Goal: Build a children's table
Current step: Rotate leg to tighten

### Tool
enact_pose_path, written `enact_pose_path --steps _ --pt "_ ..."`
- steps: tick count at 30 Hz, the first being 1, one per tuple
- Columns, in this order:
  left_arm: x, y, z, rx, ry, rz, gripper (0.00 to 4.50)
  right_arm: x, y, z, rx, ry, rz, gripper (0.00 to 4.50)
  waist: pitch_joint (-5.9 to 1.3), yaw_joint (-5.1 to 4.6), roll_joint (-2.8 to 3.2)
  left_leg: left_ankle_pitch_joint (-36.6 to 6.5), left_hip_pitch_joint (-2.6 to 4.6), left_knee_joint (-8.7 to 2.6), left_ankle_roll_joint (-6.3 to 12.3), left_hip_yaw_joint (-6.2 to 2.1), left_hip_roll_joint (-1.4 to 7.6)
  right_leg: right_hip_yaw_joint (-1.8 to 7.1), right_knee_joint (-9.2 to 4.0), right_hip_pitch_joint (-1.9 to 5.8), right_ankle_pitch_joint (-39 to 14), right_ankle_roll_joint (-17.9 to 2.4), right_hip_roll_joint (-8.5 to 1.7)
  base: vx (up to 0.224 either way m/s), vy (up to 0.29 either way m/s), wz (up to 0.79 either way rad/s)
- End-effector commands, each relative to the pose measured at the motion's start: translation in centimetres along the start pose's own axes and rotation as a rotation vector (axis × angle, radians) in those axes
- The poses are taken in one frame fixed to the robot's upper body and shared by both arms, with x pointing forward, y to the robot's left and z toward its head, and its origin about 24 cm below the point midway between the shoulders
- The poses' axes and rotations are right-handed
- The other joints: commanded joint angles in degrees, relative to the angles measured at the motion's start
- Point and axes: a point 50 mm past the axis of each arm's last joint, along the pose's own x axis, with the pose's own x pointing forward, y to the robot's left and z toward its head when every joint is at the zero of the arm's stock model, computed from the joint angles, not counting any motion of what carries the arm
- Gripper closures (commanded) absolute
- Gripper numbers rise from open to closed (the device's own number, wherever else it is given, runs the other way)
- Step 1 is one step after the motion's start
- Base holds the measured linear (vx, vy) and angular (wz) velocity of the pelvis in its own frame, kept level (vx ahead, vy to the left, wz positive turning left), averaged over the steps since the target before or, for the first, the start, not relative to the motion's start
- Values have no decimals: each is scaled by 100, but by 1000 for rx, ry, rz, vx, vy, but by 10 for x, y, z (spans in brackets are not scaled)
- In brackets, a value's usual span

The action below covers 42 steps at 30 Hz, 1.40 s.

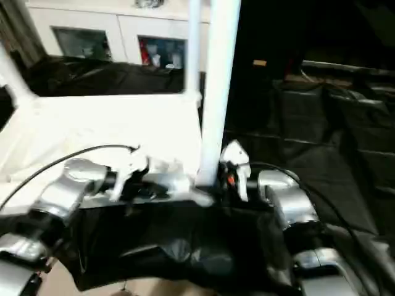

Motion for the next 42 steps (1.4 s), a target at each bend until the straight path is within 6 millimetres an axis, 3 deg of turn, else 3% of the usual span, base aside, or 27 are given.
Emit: enact_pose_path --steps 1,2,8,10,11,15,19,31,37,42 --pt "14 6 26 7 -101 101 450 28 25 -20 42 73 28 192 -303 -25 -75 -1265 7 -387 62 89 -74 108 -534 250 -2242 -900 -261 0 0 0" --pt "17 8 30 0 -108 133 450 35 25 -21 65 71 -39 192 -304 -36 -41 -1287 -3 -393 67 86 -82 113 -539 249 -2289 -878 -255 0 0 0" --pt "31 9 40 -13 -134 209 450 61 28 -20 177 53 -279 192 -309 -132 2 -1362 -40 -417 2 56 -91 97 -536 252 -2263 -875 -245 0 0 0" --pt "33 9 41 -14 -139 220 450 66 31 -16 152 38 -287 192 -321 -144 8 -1384 -18 -401 -14 66 -94 99 -542 238 -2160 -909 -244 0 0 0" --pt "34 9 43 -5 -150 229 450 68 32 -13 158 14 -277 136 -329 -142 14 -1362 -28 -399 13 67 -90 104 -525 253 -1997 -963 -245 0 0 0" --pt "33 9 44 3 -161 212 450 66 31 -6 189 -48 -221 102 -349 -127 24 -1185 -56 -384 147 75 -90 104 -475 299 -1463 -1105 -239 0 0 0" --pt "26 7 38 23 -146 148 450 57 26 1 112 -52 -138 66 -361 -127 23 -1089 -65 -373 225 81 -86 96 -450 327 -1152 -1230 -233 0 0 0" --pt "4 -3 22 82 -109 -56 450 11 26 2 -59 42 308 66 -368 -46 17 -901 -68 -341 439 102 -38 83 -388 350 -689 -1449 -224 0 0 0" --pt "-6 -6 15 102 -71 -136 450 -4 24 -3 -46 107 382 66 -354 11 20 -1029 -46 -352 386 110 -30 92 -404 326 -915 -1439 -234 0 0 0" --pt "-12 -9 10 104 -47 -181 450 -11 24 -4 -41 135 419 106 -358 52 34 -964 -42 -359 310 102 -28 96 -397 328 -874 -1400 -233 0 0 0"
